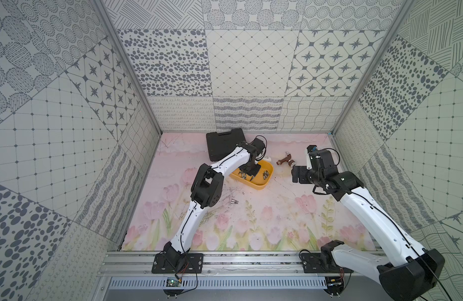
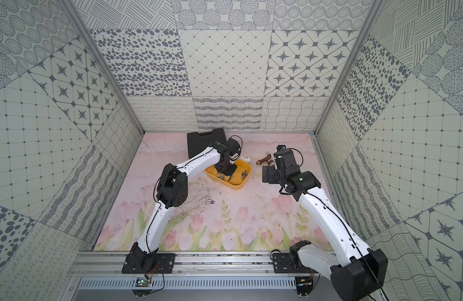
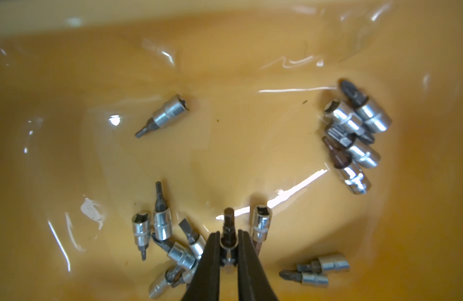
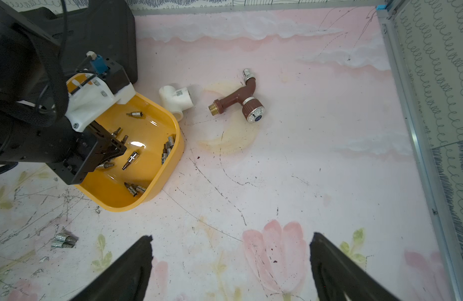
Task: Put the bit on the desktop into the storage box
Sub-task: Place the screwdriver bit in the storage box.
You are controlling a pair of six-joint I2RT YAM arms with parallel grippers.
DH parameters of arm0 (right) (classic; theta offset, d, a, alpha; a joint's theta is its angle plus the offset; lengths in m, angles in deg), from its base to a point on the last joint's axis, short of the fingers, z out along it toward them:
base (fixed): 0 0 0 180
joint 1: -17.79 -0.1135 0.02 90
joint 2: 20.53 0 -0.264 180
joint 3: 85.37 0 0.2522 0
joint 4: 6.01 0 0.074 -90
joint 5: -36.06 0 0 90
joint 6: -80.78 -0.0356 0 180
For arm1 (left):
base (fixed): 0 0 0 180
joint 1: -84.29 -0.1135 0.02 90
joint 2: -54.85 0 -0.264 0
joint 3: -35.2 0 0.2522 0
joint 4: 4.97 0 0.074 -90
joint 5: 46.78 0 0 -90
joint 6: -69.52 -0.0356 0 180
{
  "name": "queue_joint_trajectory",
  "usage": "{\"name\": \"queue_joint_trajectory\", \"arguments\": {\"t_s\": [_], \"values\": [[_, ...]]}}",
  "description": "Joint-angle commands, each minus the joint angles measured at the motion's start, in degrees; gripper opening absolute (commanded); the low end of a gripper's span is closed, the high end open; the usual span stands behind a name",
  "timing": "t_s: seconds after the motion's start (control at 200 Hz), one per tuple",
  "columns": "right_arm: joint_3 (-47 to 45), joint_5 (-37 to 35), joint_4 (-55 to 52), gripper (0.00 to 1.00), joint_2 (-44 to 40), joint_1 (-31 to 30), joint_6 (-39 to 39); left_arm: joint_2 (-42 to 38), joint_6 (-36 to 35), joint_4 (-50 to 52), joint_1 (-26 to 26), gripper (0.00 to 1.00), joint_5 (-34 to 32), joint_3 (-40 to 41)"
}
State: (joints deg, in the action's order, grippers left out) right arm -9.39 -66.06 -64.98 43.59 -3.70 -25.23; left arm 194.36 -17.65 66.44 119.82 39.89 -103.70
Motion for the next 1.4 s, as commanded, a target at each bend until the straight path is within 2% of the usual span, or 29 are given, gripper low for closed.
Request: {"name": "queue_joint_trajectory", "arguments": {"t_s": [0.0,0.42,0.875,1.116,1.391], "values": [[-0.5,-0.8,1.0,0.96,-0.2,0.2,0.5,0.8,-0.6,1.0,-0.3,0.14,0.3,-0.9],[-0.6,-0.7,1.0,0.97,-0.7,0.2,0.4,0.8,-0.5,1.1,-0.3,0.21,0.3,-1.1],[-0.7,-0.8,0.7,0.97,-1.1,0.1,0.5,-2.4,0.0,1.5,-0.4,0.39,1.4,-1.1],[-0.9,-0.3,0.4,0.97,-2.1,0.1,0.4,-8.0,1.0,0.7,-0.3,0.46,3.4,1.1],[-0.1,2.8,-0.4,0.97,-2.2,0.1,1.0,-20.0,2.8,-6.0,-0.3,0.51,3.8,12.8]]}}
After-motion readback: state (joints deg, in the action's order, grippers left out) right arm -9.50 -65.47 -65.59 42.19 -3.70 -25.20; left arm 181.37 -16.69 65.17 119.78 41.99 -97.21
